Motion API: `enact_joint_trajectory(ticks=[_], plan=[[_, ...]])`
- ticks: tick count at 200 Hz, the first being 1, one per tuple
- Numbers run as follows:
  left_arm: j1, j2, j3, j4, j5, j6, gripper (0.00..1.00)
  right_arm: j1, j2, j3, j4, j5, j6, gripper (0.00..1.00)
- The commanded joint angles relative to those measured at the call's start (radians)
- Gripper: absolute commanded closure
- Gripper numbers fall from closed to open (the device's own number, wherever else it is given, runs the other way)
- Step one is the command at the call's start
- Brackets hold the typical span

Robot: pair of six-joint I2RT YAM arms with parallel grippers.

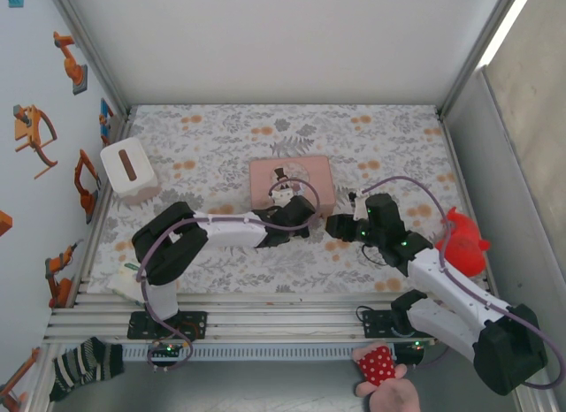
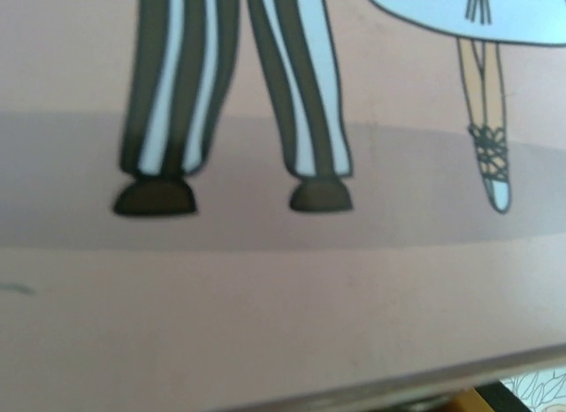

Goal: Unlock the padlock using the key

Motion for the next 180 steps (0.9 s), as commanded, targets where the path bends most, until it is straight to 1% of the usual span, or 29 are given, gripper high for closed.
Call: enact_joint_trajectory(ticks=[1, 33, 64, 83, 105, 146, 180], plan=[[-0.001, -0.078, 0.069, -0.100, 0.062, -0.020, 0.80, -0.009, 0.005, -0.020, -0.014, -0.052, 0.011, 0.59], [0.008, -0.116, 0.100, -0.173, 0.162, -0.044, 0.81, -0.009, 0.031, -0.044, 0.039, -0.133, 0.025, 0.59], [0.034, -0.123, 0.110, -0.175, 0.273, -0.062, 0.81, -0.009, 0.070, -0.077, 0.092, -0.193, 0.042, 0.61], [0.048, -0.115, 0.131, -0.194, 0.323, -0.058, 0.82, -0.009, 0.106, -0.109, 0.172, -0.239, 0.069, 0.63], [0.062, -0.108, 0.130, -0.174, 0.378, -0.072, 0.82, -0.009, 0.158, -0.143, 0.278, -0.284, 0.104, 0.64], [0.077, -0.108, 0.147, -0.169, 0.434, -0.076, 0.83, -0.004, 0.239, -0.186, 0.474, -0.311, 0.101, 0.64], [0.093, -0.110, 0.150, -0.158, 0.510, -0.109, 0.83, 0.004, 0.280, -0.196, 0.567, -0.316, 0.069, 0.63]])
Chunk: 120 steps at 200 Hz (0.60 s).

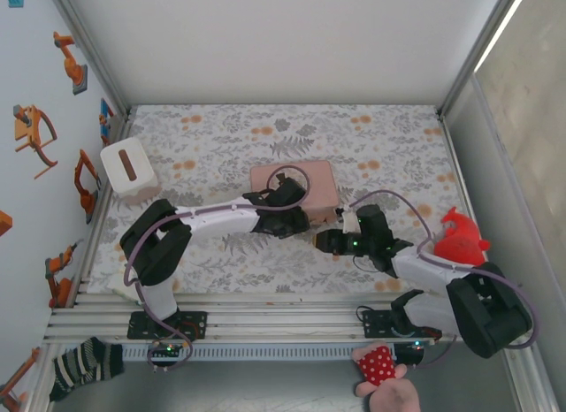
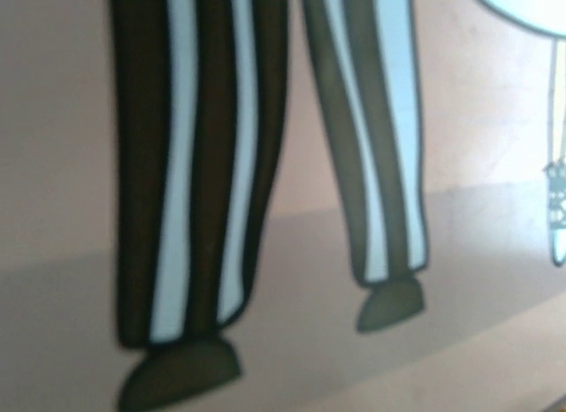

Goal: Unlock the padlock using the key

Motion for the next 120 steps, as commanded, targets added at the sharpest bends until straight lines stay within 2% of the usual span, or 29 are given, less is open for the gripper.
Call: enact_joint_trajectory(ticks=[1, 44, 83, 120], plan=[[0.009, -0.050, 0.059, 0.059, 0.091, -0.030, 0.83, 0.008, 0.022, -0.015, 0.146, -0.028, -0.025, 0.63], [0.021, -0.037, 0.072, 0.068, 0.140, -0.050, 0.83, 0.015, 0.065, -0.032, 0.212, -0.016, -0.058, 0.64], [0.027, -0.037, 0.088, 0.057, 0.153, -0.049, 0.83, 0.024, 0.124, -0.057, 0.328, -0.013, -0.084, 0.65], [0.030, -0.037, 0.091, 0.047, 0.152, -0.047, 0.83, 0.024, 0.147, -0.057, 0.357, -0.001, -0.113, 0.70]])
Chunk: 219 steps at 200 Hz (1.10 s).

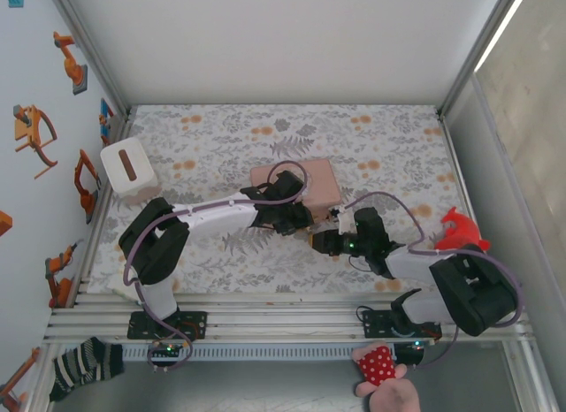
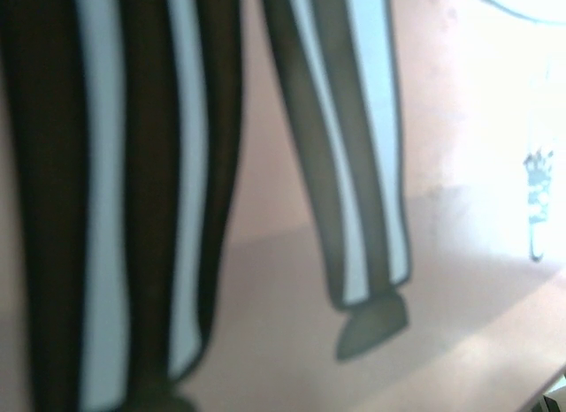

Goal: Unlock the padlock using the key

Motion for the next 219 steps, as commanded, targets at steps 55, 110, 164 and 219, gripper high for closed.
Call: enact_joint_trajectory(ticks=[55, 110, 164, 219], plan=[[0.005, -0.032, 0.058, 0.051, 0.040, -0.009, 0.84, 0.006, 0.011, -0.011, 0.117, 0.029, -0.041, 0.72], [0.003, -0.040, 0.059, 0.051, 0.042, -0.017, 0.84, 0.006, 0.059, -0.015, 0.187, 0.025, -0.015, 0.75], [0.003, -0.037, 0.059, 0.059, 0.050, -0.028, 0.85, 0.006, 0.128, -0.029, 0.311, 0.018, 0.019, 0.82], [0.000, -0.036, 0.064, 0.062, 0.043, -0.031, 0.85, 0.007, 0.148, -0.060, 0.391, 0.046, 0.041, 0.98]])
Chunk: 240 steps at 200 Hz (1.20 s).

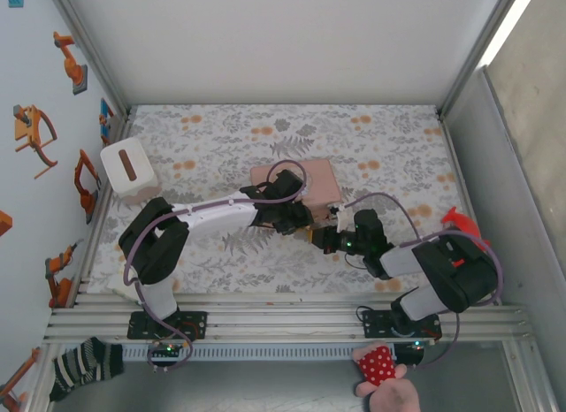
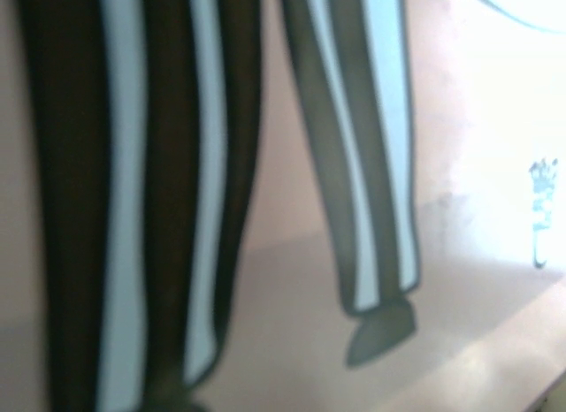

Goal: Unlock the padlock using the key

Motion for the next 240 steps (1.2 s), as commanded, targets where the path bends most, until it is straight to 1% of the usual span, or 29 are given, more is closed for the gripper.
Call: enact_joint_trajectory(ticks=[1, 18, 30, 63, 86, 149, 212, 231, 240], plan=[[-0.004, -0.036, 0.059, 0.066, 0.035, -0.012, 0.85, 0.004, -0.005, -0.023, 0.064, 0.042, -0.007, 0.99], [-0.004, -0.036, 0.058, 0.066, 0.034, -0.012, 0.85, 0.006, -0.026, -0.037, 0.056, 0.073, -0.020, 1.00], [-0.004, -0.036, 0.056, 0.066, 0.033, -0.011, 0.85, 0.006, -0.036, -0.035, 0.049, 0.073, -0.010, 1.00], [-0.004, -0.036, 0.044, 0.080, 0.029, -0.014, 0.86, 0.005, 0.007, 0.008, 0.047, -0.003, 0.097, 1.00], [-0.004, -0.037, 0.033, 0.098, 0.024, -0.018, 0.86, 0.004, 0.037, 0.003, 0.143, -0.026, 0.203, 1.00], [-0.003, -0.052, 0.016, 0.110, 0.014, -0.019, 0.87, 0.004, 0.094, 0.004, 0.305, -0.049, 0.464, 1.00], [0.000, -0.059, -0.003, 0.126, 0.011, -0.021, 0.89, -0.005, 0.113, -0.004, 0.321, -0.015, 0.588, 1.00], [0.001, -0.062, -0.011, 0.130, 0.011, -0.023, 0.89, -0.014, 0.140, -0.004, 0.370, -0.014, 0.629, 1.00], [0.002, -0.063, -0.014, 0.131, 0.009, -0.023, 0.89, -0.018, 0.161, -0.008, 0.409, -0.012, 0.673, 1.00]])
